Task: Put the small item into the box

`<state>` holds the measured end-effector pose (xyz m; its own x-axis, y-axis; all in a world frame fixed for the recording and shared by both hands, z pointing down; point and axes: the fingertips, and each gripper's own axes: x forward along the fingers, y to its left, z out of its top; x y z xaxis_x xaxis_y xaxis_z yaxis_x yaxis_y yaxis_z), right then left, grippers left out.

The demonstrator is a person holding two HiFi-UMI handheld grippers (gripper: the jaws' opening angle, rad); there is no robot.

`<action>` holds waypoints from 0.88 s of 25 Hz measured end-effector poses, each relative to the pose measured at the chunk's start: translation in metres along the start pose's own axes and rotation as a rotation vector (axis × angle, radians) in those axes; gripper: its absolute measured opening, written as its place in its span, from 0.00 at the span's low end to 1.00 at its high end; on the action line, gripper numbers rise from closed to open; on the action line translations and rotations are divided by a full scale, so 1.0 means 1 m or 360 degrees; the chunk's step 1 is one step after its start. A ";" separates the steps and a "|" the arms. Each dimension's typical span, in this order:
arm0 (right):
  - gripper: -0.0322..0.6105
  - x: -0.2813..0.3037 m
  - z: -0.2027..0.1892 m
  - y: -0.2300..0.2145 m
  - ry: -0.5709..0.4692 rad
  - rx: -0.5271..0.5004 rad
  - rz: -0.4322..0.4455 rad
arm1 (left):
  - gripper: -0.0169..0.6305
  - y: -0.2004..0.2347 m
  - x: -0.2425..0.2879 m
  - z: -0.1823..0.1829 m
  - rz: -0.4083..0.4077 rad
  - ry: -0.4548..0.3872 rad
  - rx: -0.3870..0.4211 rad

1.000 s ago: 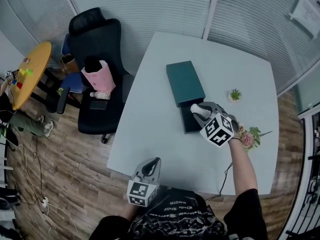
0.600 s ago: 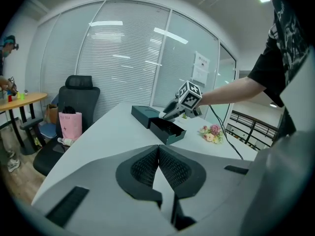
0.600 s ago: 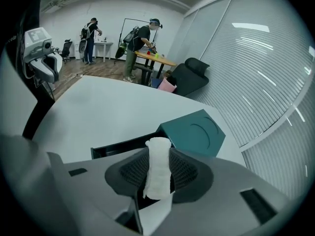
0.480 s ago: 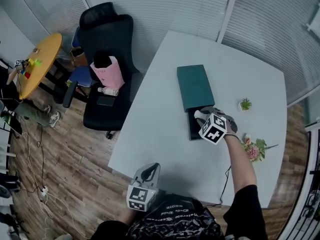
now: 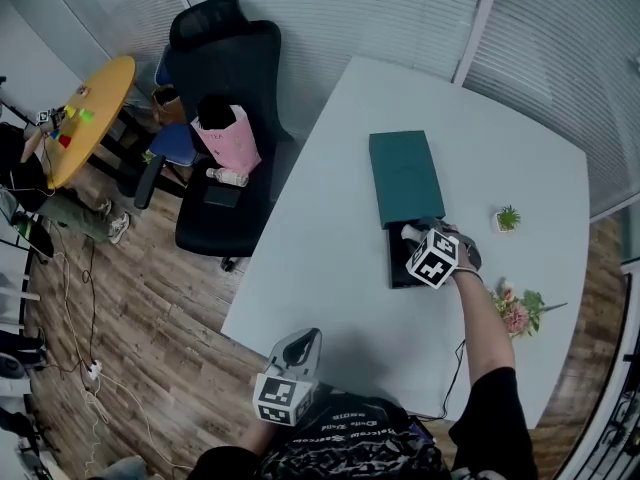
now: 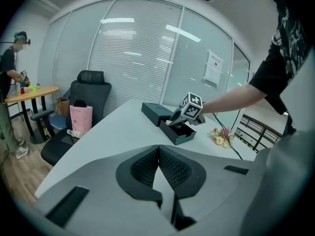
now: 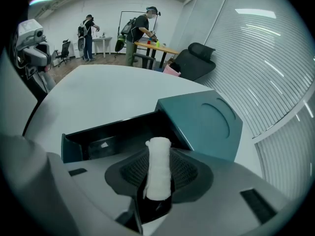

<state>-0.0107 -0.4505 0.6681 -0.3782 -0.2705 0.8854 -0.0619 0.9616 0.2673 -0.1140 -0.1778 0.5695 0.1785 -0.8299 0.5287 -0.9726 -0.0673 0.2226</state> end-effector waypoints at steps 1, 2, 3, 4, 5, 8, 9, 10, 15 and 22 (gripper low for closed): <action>0.26 0.002 -0.001 0.001 0.0004 -0.0004 0.0001 | 0.06 0.001 0.001 0.000 0.0004 0.0004 -0.0002; 0.26 0.003 -0.001 0.002 0.0004 0.0000 0.0000 | 0.06 0.002 0.002 0.000 0.0009 0.0008 -0.0005; 0.26 0.004 0.000 0.002 -0.0001 0.0006 -0.0003 | 0.06 0.004 0.003 0.000 0.0014 0.0013 -0.0012; 0.26 0.005 0.001 0.001 -0.0007 0.0014 -0.0004 | 0.06 0.005 0.004 0.000 0.0019 0.0018 -0.0022; 0.26 0.005 0.002 0.001 -0.0012 0.0022 -0.0003 | 0.06 0.006 0.005 0.000 0.0021 0.0022 -0.0034; 0.27 0.006 0.001 0.002 0.0002 0.0015 0.0001 | 0.06 0.004 0.008 0.000 0.0007 0.0032 -0.0049; 0.29 0.006 0.000 0.002 0.0011 0.0005 -0.0002 | 0.06 0.003 0.009 0.000 0.0001 0.0035 -0.0049; 0.30 0.007 -0.001 0.003 0.0015 -0.0002 -0.0006 | 0.06 0.003 0.009 -0.001 -0.0002 0.0037 -0.0049; 0.41 0.001 0.001 0.005 -0.0021 -0.0008 -0.0023 | 0.06 0.007 0.007 -0.001 0.0010 0.0052 -0.0061; 0.44 -0.024 0.018 0.005 -0.0098 0.0064 -0.0077 | 0.06 0.006 0.008 -0.008 -0.0025 0.0074 -0.0017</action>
<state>-0.0186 -0.4388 0.6412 -0.4296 -0.3147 0.8464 -0.1184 0.9488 0.2927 -0.1168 -0.1802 0.5813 0.2006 -0.8023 0.5623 -0.9680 -0.0738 0.2400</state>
